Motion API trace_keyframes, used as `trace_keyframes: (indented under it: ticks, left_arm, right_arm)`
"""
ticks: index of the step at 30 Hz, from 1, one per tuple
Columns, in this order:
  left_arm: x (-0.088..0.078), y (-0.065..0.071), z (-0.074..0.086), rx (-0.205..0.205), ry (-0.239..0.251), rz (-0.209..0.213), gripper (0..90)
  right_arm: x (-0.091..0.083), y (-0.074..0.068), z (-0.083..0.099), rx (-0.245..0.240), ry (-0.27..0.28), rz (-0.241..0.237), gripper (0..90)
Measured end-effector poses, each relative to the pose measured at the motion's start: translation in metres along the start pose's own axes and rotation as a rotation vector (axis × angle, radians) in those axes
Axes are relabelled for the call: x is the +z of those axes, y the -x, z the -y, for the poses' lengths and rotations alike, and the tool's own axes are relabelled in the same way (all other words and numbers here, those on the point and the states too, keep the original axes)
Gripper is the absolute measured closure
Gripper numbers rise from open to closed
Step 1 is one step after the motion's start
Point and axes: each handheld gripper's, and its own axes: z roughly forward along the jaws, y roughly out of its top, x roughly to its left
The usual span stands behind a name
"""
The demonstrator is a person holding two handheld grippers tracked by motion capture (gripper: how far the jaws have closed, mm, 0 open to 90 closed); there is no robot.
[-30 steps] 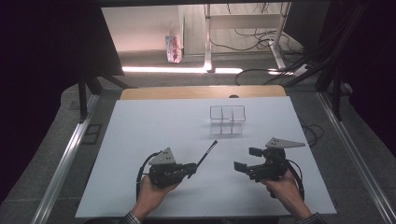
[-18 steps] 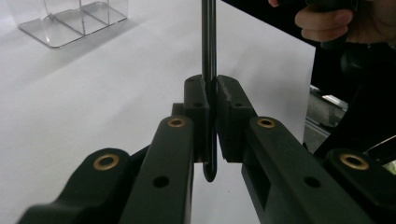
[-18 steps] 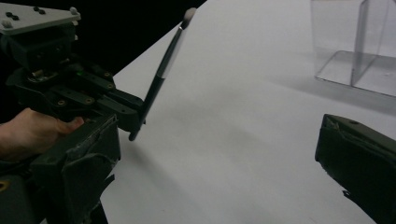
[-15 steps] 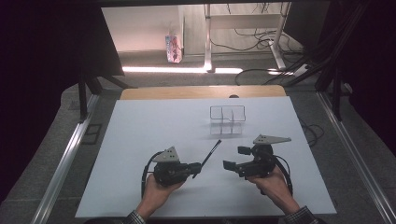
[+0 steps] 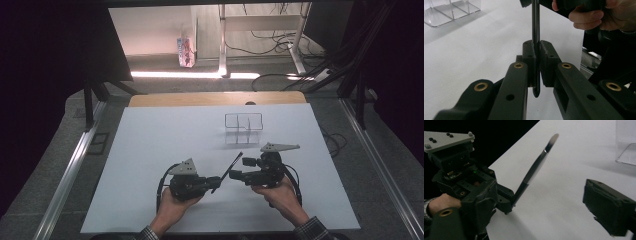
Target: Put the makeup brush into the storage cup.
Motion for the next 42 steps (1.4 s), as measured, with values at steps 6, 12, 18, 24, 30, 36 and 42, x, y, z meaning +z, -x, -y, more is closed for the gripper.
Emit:
trace_keyframes:
  ticks: [6,12,18,24,30,36,42]
  left_arm:
    - [0.0,0.001,-0.001,0.003,0.004,0.007,84.1]
    - [0.002,0.002,-0.001,0.007,-0.011,0.009,84.0]
    - [0.005,0.001,0.0,0.001,-0.041,-0.006,81.3]
    - [0.001,0.0,-0.002,-0.002,-0.045,-0.035,67.2]
    - [-0.001,0.001,-0.002,0.001,-0.05,-0.06,55.3]
    - [-0.003,0.003,-0.004,0.002,-0.066,-0.092,43.0]
    - [-0.005,0.003,-0.004,0.002,-0.087,-0.116,32.7]
  right_arm:
    - [0.004,0.001,-0.001,0.019,-0.003,-0.043,32.5]
    - [0.006,0.006,-0.002,0.064,0.009,-0.094,63.6]
    - [0.006,0.008,-0.001,0.125,0.015,-0.19,83.3]
    - [0.002,0.009,-0.002,0.108,0.018,-0.162,83.4]
    - [-0.001,0.008,-0.003,0.078,0.025,-0.131,83.4]
    - [-0.003,0.006,-0.004,0.054,0.02,-0.103,83.4]
    - [-0.005,0.004,-0.003,0.005,0.008,-0.066,83.4]
